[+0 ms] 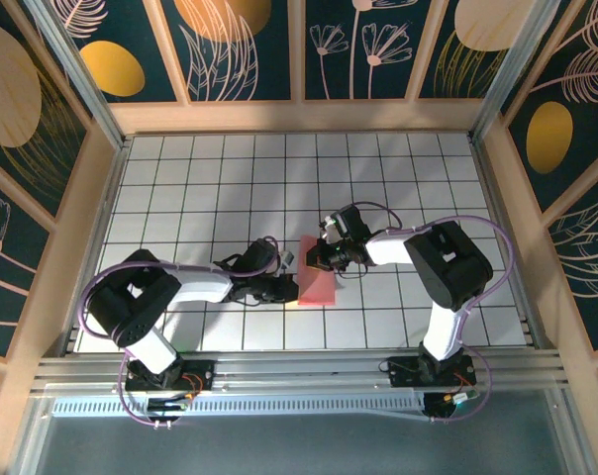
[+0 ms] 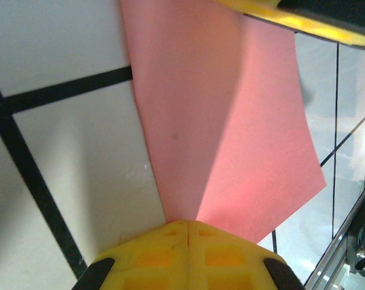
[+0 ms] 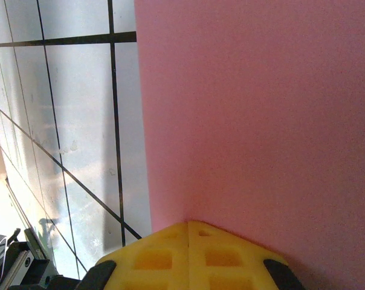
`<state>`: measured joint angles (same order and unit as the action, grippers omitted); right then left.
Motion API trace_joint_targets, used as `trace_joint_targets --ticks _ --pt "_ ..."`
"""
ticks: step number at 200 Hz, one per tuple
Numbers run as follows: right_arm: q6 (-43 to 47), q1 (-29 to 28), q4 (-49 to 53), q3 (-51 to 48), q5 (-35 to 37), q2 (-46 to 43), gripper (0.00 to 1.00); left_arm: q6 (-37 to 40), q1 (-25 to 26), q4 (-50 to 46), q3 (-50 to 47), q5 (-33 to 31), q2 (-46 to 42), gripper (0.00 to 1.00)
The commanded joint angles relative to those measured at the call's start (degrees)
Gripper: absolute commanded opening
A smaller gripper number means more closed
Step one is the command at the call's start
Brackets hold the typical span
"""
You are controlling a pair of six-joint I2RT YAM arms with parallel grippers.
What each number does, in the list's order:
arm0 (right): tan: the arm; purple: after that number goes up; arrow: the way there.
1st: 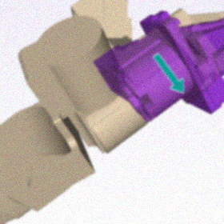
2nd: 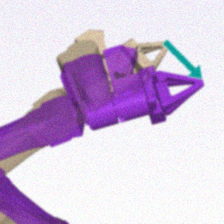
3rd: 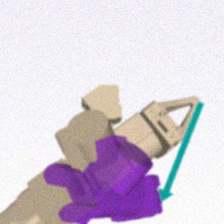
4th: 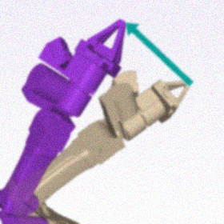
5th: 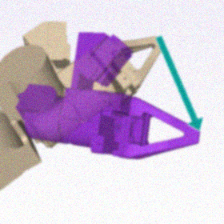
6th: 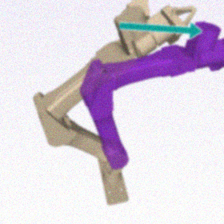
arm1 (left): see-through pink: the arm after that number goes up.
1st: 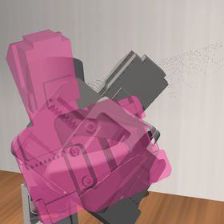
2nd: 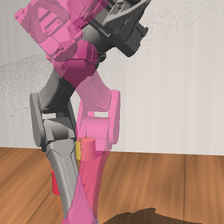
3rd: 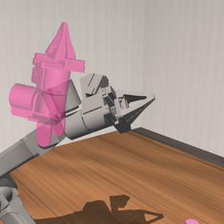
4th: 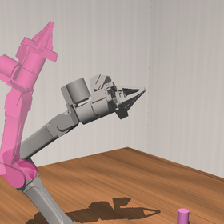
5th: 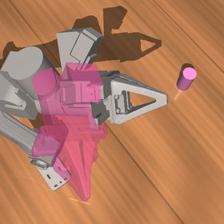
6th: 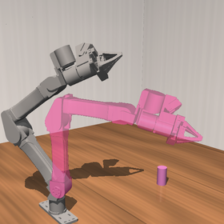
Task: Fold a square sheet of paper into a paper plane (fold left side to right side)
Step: First fold the square sheet of paper in half at the center of the table.
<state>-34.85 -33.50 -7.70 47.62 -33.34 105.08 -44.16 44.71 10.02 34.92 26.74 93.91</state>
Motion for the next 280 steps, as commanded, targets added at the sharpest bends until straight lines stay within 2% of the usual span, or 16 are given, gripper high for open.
trace_joint_targets --ticks 1,56,92,139,201,280 --pt "1.7 1.2 3.0 -0.9 3.3 2.2 0.00 -0.7 0.5 -4.5 0.4 1.4 -2.0 0.00" --pt "1.6 0.9 2.8 -0.7 3.0 2.0 0.00 -0.7 -1.0 -5.2 6.1 0.6 -4.7 0.00" --pt "1.8 0.8 3.1 -0.5 3.1 2.0 0.00 0.9 -1.0 -4.3 9.0 2.8 0.0 0.00" --pt "1.7 0.6 3.2 -0.5 3.3 2.3 0.00 1.5 -1.0 -1.1 8.1 4.8 3.9 0.00" --pt "1.7 0.4 3.4 -0.4 3.5 2.5 0.00 2.8 -0.9 -1.7 5.4 5.3 7.2 0.00" --pt "2.2 0.4 4.5 -0.1 3.7 2.6 0.00 3.8 1.9 -6.8 1.1 4.1 4.6 0.00"
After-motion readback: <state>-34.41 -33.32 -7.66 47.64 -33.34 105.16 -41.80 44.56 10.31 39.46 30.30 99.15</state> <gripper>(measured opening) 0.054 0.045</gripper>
